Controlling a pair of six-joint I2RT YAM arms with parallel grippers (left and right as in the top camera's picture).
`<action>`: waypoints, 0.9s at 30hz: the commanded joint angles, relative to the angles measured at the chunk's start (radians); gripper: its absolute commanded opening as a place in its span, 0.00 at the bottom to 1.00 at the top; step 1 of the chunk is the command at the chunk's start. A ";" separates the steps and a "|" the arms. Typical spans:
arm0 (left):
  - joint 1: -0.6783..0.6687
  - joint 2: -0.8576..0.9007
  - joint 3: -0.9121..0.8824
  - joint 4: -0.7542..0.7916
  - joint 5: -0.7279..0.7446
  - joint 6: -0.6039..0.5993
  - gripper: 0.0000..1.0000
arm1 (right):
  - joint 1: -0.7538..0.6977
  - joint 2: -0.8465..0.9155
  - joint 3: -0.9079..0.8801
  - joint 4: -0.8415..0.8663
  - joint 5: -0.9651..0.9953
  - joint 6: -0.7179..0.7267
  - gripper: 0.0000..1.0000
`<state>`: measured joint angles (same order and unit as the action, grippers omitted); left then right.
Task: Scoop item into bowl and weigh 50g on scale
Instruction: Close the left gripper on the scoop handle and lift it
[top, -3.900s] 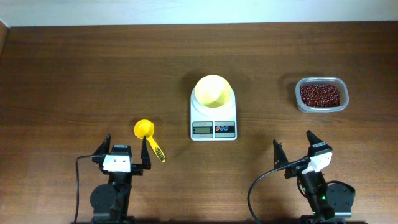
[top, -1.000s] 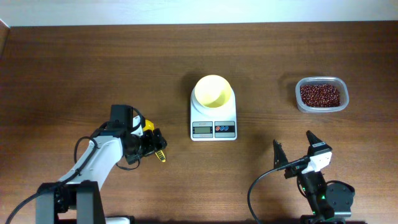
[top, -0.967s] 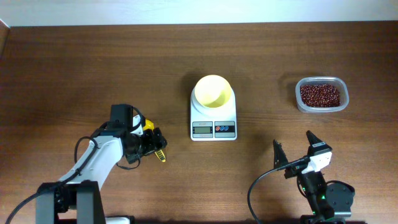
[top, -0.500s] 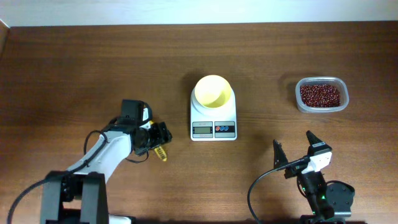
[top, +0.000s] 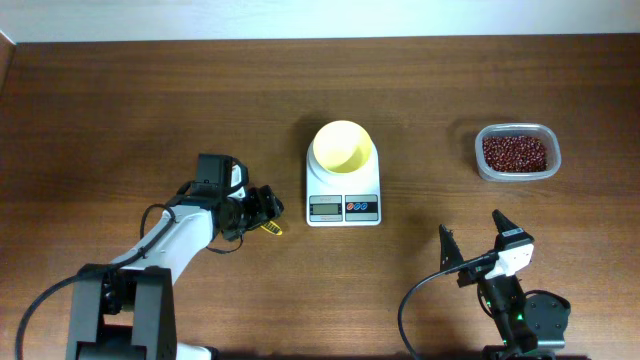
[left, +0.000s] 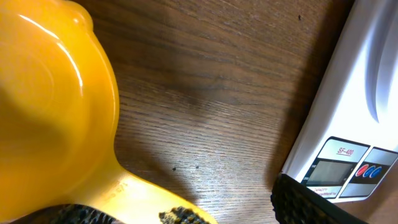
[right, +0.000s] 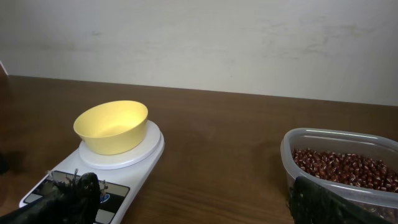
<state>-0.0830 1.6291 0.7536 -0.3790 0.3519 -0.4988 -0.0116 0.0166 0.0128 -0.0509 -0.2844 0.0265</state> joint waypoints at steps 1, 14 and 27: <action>-0.004 0.111 -0.085 -0.005 -0.056 -0.014 0.80 | 0.010 -0.003 -0.007 -0.001 0.008 0.003 0.99; -0.004 0.110 -0.085 -0.008 -0.060 0.011 0.15 | 0.010 -0.003 -0.007 -0.001 0.008 0.003 0.99; 0.073 0.103 0.072 -0.246 -0.175 0.074 0.89 | 0.010 -0.003 -0.007 -0.001 0.008 0.003 0.99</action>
<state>-0.0257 1.6623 0.8425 -0.5659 0.3737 -0.4339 -0.0116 0.0166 0.0128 -0.0509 -0.2840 0.0265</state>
